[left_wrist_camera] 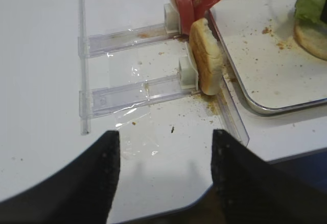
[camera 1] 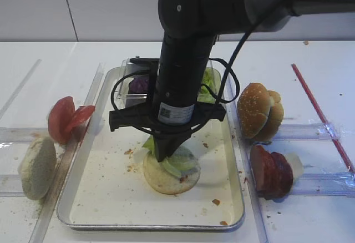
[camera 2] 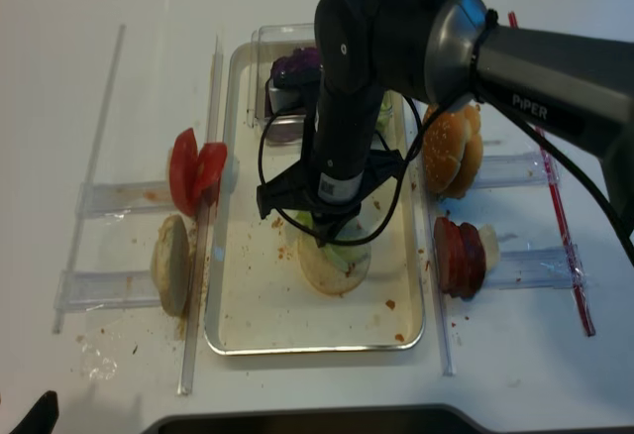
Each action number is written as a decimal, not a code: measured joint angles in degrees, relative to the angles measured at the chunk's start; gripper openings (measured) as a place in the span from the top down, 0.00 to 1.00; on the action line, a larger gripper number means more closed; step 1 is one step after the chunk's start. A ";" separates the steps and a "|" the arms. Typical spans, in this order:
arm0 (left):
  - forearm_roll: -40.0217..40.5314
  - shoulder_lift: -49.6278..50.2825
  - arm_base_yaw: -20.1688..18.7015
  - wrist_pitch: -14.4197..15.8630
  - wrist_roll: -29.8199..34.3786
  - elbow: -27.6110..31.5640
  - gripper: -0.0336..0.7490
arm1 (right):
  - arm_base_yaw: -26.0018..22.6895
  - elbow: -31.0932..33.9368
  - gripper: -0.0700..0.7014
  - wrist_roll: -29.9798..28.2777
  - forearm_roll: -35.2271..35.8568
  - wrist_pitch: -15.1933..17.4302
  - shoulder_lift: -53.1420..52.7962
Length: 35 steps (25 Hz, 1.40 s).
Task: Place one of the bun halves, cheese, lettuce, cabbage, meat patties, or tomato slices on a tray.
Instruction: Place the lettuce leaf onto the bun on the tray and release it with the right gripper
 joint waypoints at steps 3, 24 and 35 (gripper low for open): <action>0.00 0.00 0.00 0.00 0.00 0.00 0.49 | 0.00 0.00 0.85 0.36 0.13 0.00 0.00; 0.00 0.00 0.00 0.00 0.00 0.00 0.49 | 0.00 0.00 0.19 1.41 -2.34 5.26 0.00; 0.00 0.00 0.00 0.00 0.00 0.00 0.49 | 0.00 -8.85 0.18 3.61 -7.32 6.30 0.00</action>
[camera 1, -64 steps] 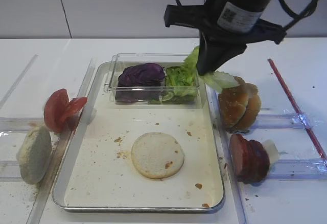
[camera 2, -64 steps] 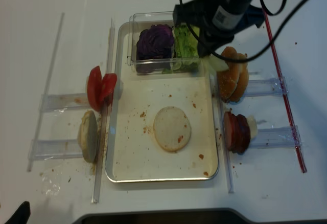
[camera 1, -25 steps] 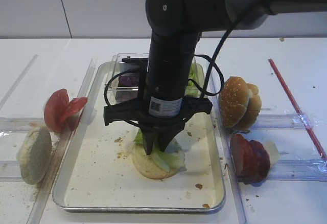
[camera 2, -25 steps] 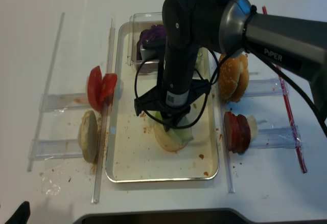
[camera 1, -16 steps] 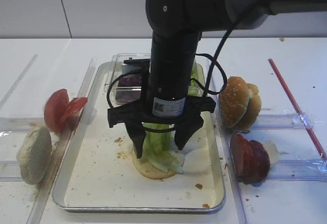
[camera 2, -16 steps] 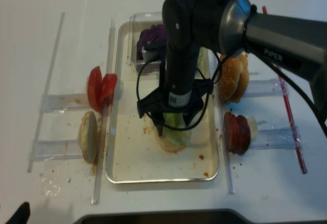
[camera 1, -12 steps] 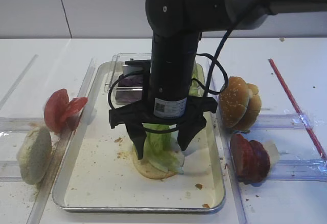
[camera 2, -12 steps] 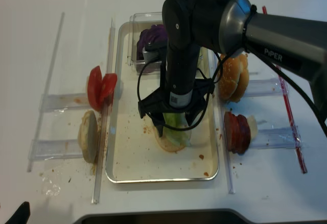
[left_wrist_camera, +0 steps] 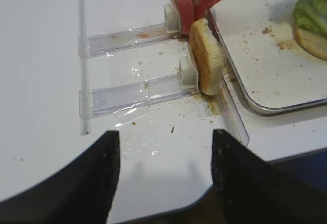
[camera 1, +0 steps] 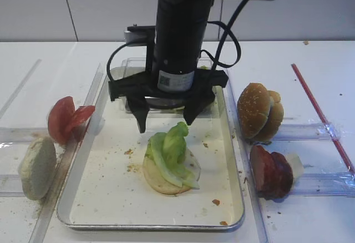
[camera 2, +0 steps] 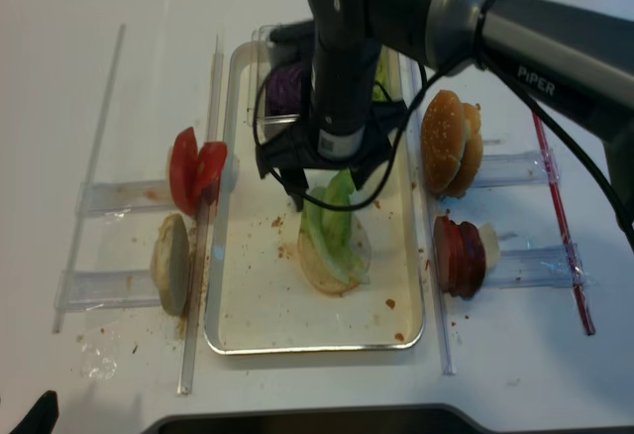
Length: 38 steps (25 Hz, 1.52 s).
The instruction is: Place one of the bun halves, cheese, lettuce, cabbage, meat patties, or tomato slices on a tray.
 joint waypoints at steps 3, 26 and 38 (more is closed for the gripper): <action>0.00 0.00 0.00 0.00 0.00 0.00 0.49 | 0.00 -2.56 0.18 0.35 -0.09 0.23 0.00; 0.00 0.00 0.00 0.00 0.00 0.00 0.49 | -5.05 -6.35 0.24 0.48 -3.18 0.93 0.00; 0.00 0.00 0.00 0.00 0.00 0.00 0.49 | -16.84 -6.35 0.25 -3.02 -3.07 1.03 -3.11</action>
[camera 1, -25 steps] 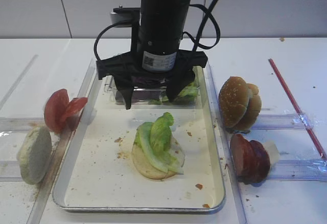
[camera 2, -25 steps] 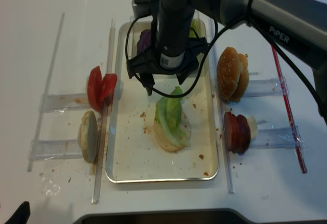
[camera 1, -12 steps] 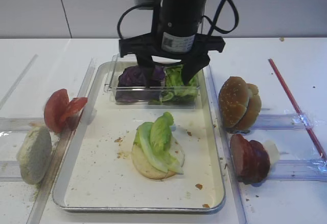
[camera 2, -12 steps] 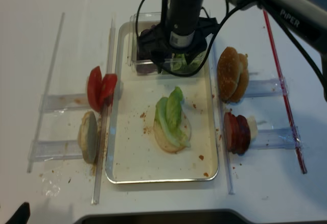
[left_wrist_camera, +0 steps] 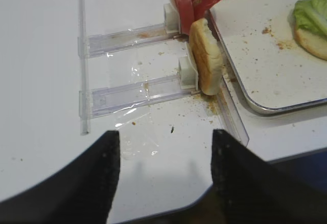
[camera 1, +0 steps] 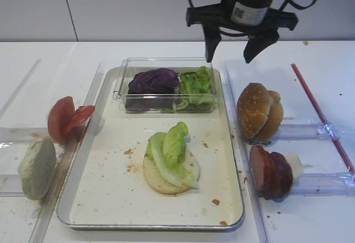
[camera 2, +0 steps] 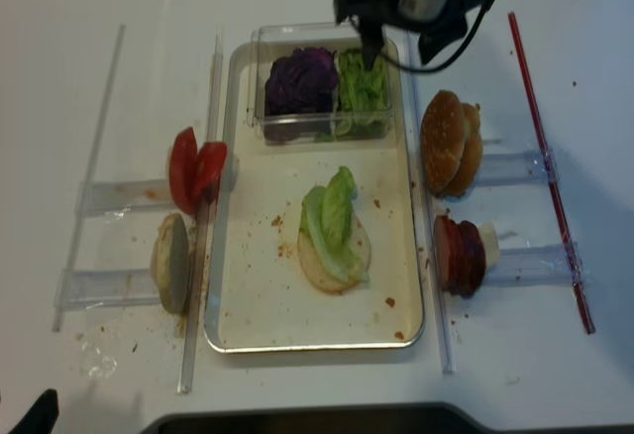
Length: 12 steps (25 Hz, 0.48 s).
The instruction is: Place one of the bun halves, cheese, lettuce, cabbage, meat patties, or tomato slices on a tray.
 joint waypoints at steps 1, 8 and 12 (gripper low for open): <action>0.00 0.00 0.00 0.00 0.00 0.00 0.49 | -1.10 0.00 0.25 -0.58 0.00 0.00 -0.08; 0.00 0.00 0.00 0.00 0.00 0.00 0.49 | -9.22 0.00 0.25 -3.95 0.00 0.04 -1.70; 0.00 0.00 0.00 0.00 0.00 0.00 0.49 | -13.89 0.00 0.25 -5.74 0.00 0.18 -3.13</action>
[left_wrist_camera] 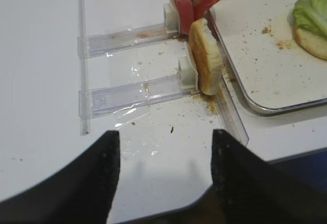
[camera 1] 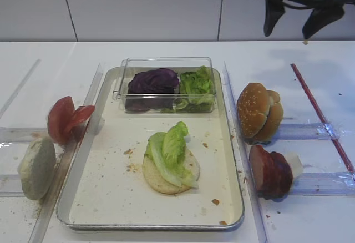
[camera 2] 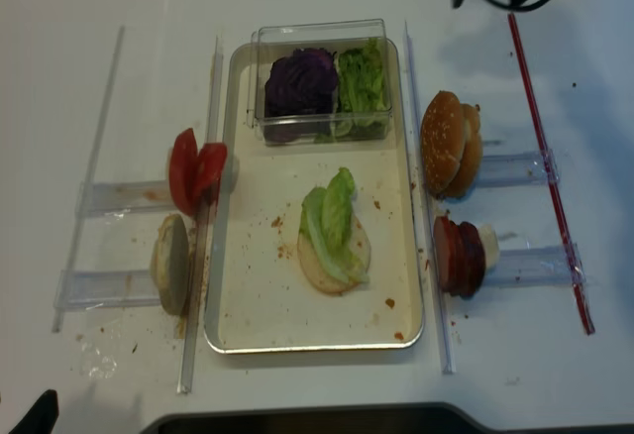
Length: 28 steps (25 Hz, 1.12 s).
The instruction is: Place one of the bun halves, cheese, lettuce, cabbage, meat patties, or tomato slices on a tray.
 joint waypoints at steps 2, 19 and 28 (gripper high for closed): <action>0.00 0.00 0.00 0.00 0.00 0.00 0.49 | -2.21 0.00 0.25 -1.40 0.00 0.09 -0.79; 0.00 0.00 0.00 0.00 0.00 0.00 0.49 | -6.62 9.92 0.36 -4.32 -1.50 0.26 -11.19; 0.00 0.00 0.00 0.00 0.00 0.00 0.49 | -6.62 23.50 0.37 -5.50 -1.60 0.26 -25.91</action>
